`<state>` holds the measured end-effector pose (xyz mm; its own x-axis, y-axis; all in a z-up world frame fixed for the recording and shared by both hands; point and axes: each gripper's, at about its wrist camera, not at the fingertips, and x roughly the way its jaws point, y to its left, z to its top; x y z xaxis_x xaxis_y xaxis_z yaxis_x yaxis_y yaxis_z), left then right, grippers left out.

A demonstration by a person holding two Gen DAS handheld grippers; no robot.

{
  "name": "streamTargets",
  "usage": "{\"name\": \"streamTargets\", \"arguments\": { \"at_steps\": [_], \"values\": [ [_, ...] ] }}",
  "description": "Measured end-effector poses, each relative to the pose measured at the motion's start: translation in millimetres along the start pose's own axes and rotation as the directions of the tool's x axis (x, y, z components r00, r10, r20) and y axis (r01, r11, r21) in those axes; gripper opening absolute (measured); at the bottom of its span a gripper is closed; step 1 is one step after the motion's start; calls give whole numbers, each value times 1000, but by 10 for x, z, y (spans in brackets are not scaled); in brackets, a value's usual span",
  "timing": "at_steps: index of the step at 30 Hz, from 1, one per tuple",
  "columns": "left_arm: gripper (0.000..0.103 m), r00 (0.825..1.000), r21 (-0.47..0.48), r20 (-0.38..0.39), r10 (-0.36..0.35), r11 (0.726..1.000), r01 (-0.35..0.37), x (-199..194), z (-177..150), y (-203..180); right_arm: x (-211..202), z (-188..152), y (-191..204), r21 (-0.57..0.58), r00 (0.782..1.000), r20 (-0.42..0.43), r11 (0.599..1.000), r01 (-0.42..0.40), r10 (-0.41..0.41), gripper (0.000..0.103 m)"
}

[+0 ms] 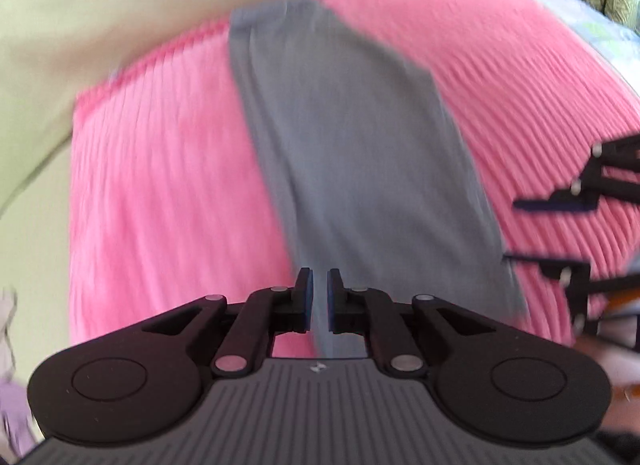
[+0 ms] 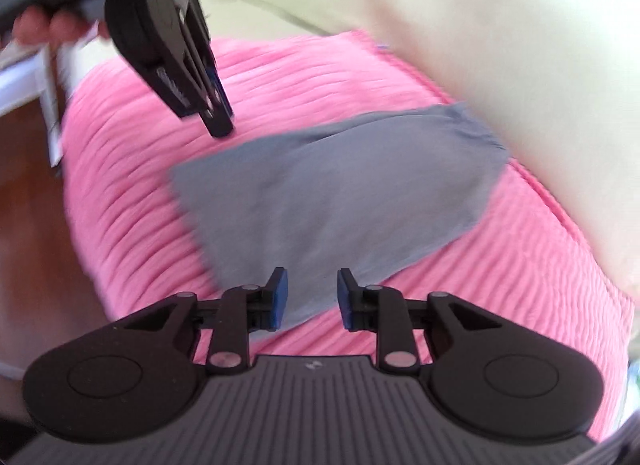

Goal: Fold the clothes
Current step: 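Open the left gripper and smooth the folded grey garment with the right gripper, then move both open grippers to the grey garment's folded edge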

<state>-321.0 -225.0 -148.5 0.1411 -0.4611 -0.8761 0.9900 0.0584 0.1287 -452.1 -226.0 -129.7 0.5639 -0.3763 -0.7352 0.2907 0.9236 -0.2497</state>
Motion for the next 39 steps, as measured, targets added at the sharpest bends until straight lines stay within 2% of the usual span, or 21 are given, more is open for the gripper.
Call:
{"name": "streamTargets", "arguments": {
  "at_steps": [4, 5, 7, 10, 13, 17, 18, 19, 21, 23, 27, 29, 32, 34, 37, 39],
  "values": [
    [10, 997, 38, -63, 40, 999, -38, 453, 48, 37, 308, 36, -244, 79, 999, 49, 997, -24, 20, 24],
    [11, 996, 53, -72, 57, 997, -54, 507, -19, 56, 400, 21, -297, 104, 998, 35, 993, -48, 45, 26],
    [14, 994, 42, -90, 69, 997, -66, 438, -82, 119, 546, -54, -416, 185, 994, -67, 980, -78, 92, 26],
    [15, 989, 15, -126, 78, 997, -77, 315, -114, 229, 441, -112, -515, 239, 988, -91, 966, -98, 122, 27],
    [15, 993, 26, -89, 79, 997, -77, 179, 15, 332, 343, -9, -601, 271, 991, -64, 957, -100, 121, 27],
    [16, 1000, 39, -16, 3, 999, -2, 305, 377, 412, 347, 193, -721, 351, 994, 25, 930, -105, 103, 27],
    [19, 1000, 46, -18, -6, 999, 7, 375, 443, 421, 434, 241, -749, 384, 995, 26, 918, -102, 100, 27],
    [21, 999, 61, -33, -24, 998, 26, 493, 515, 439, 563, 266, -782, 428, 995, -3, 900, -86, 97, 27],
    [24, 992, 85, -120, -32, 995, 42, 721, 557, 487, 716, 257, -832, 479, 994, -67, 877, -48, 91, 27],
    [24, 984, 58, -174, -40, 997, 51, 768, 563, 581, 808, 220, -903, 537, 989, -124, 844, -6, 86, 24],
    [22, 971, -55, -221, -88, 995, 78, 637, 670, 767, 582, 313, -1008, 625, 993, -116, 778, 59, 18, 26],
    [22, 970, -99, -229, -85, 993, 63, 558, 739, 825, 507, 363, -1035, 639, 993, -114, 764, 85, -16, 32],
    [22, 970, -147, -231, -82, 988, 48, 450, 810, 895, 385, 435, -1084, 659, 991, -119, 742, 122, -58, 33],
    [22, 971, -164, -223, -82, 985, 45, 402, 808, 928, 303, 473, -1073, 655, 991, -111, 744, 127, -72, 33],
    [24, 975, -147, -206, -79, 988, 49, 305, 696, 927, 179, 486, -978, 614, 993, -92, 782, 113, -71, 33],
    [29, 981, -89, -178, -80, 994, 65, 128, 461, 861, 62, 458, -807, 536, 997, -61, 841, 78, -54, 33]
  ]
}}
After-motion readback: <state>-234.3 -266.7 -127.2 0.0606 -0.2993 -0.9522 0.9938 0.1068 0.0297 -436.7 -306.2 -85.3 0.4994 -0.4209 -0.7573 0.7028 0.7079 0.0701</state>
